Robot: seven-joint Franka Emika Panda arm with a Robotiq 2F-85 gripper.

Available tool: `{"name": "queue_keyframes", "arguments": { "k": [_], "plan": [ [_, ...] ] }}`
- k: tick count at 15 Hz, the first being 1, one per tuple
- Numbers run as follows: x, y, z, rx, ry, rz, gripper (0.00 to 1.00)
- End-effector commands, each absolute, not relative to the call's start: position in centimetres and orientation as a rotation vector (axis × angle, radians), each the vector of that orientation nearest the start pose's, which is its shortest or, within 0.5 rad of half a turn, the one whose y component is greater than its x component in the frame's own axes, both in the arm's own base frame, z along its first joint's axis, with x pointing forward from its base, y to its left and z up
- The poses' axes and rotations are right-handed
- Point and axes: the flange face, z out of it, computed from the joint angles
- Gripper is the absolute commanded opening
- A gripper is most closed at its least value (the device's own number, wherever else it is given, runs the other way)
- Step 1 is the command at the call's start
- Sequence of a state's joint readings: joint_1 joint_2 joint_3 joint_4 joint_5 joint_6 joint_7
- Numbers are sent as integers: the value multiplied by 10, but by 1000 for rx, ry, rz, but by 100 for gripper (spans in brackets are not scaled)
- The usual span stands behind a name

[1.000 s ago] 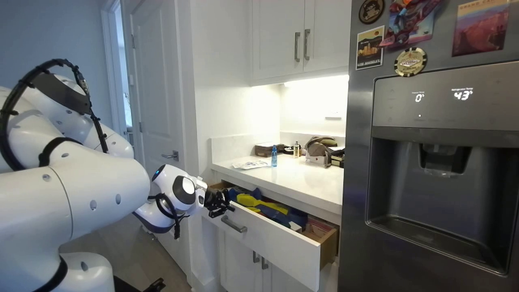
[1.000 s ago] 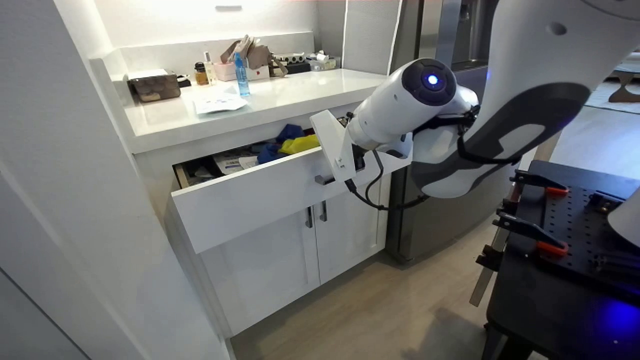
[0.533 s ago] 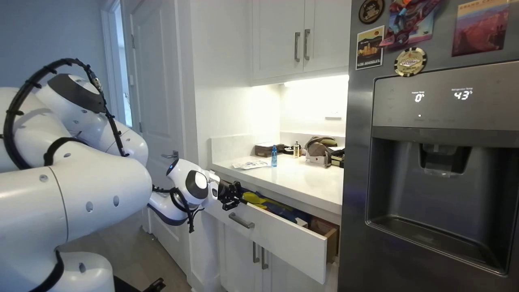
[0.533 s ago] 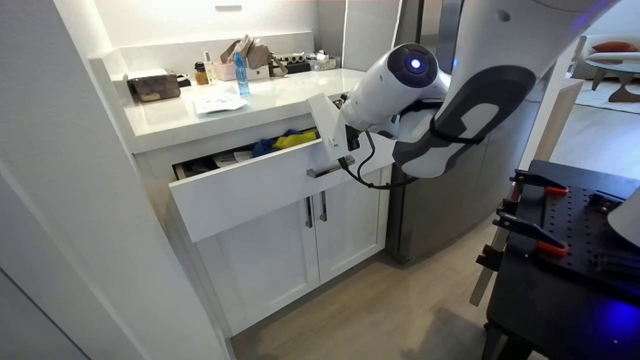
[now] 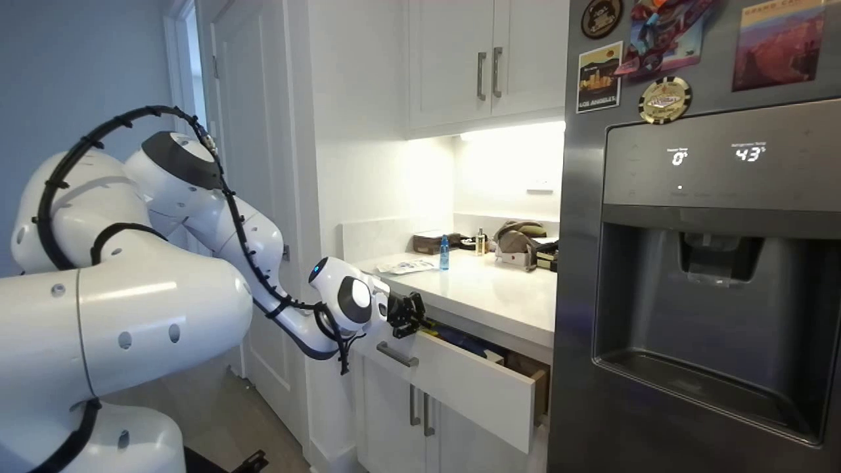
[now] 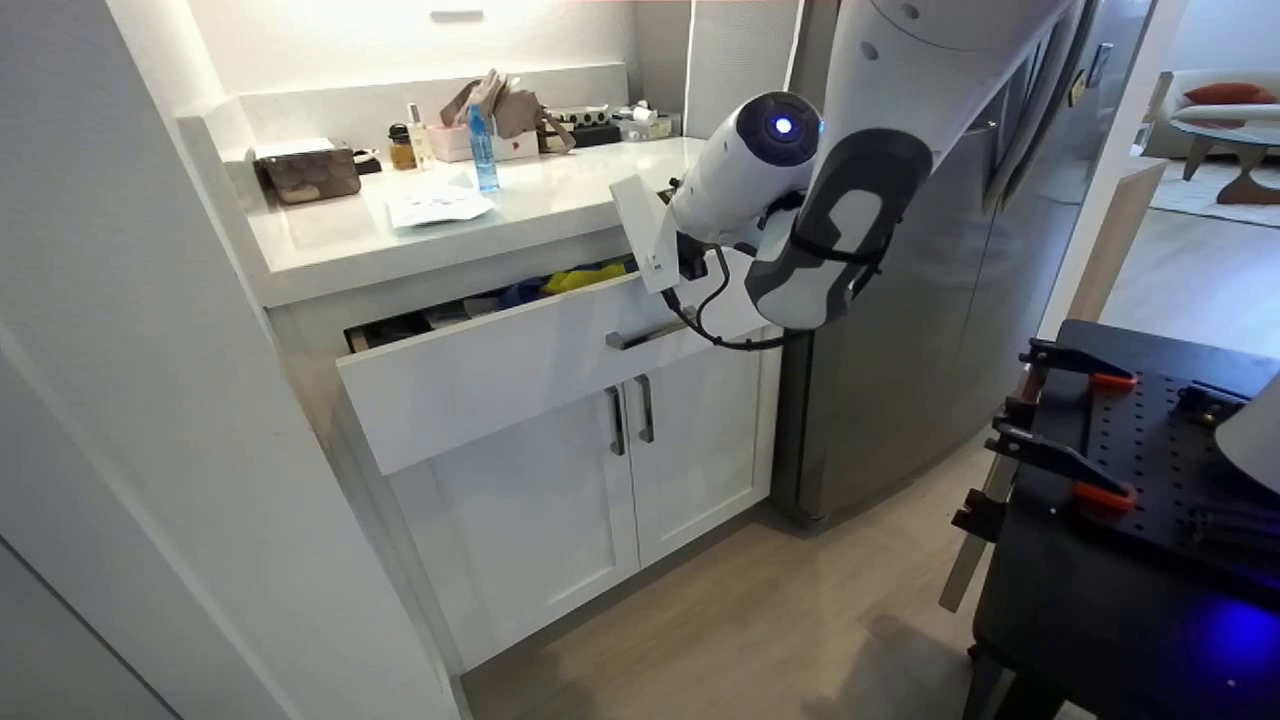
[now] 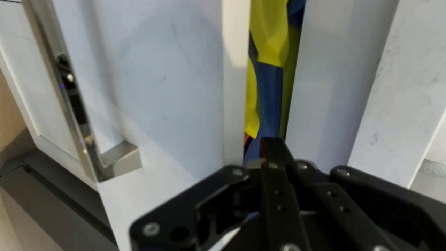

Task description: Close the drawer

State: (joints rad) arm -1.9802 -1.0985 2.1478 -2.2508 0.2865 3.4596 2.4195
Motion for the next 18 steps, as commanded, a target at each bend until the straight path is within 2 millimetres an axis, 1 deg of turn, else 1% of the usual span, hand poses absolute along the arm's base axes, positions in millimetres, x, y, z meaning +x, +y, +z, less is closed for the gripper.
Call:
{"name": "queue_keyframes", "arguments": {
  "k": [1, 2, 4, 5, 7, 8, 9, 10, 12, 13, 16, 17, 18],
  "plan": [
    [598, 52, 153, -1351, 2069, -1171, 0],
    [606, 50, 152, -1353, 2058, -1175, 0],
    [621, 51, 163, -1350, 2038, -1147, 0],
    [623, 54, 168, -1359, 2032, -1128, 0],
    [620, 71, 186, -1406, 2002, -1069, 0],
    [621, 81, 198, -1457, 1970, -1028, 0],
    [621, 89, 206, -1505, 1938, -997, 0],
    [621, 98, 219, -1555, 1895, -963, 0],
    [618, 107, 237, -1659, 1816, -895, 0],
    [613, 108, 243, -1707, 1782, -851, 0],
    [598, 101, 260, -1834, 1709, -720, 0],
    [592, 102, 255, -1870, 1707, -673, 0],
    [583, 99, 239, -1908, 1722, -625, 0]
  ]
}}
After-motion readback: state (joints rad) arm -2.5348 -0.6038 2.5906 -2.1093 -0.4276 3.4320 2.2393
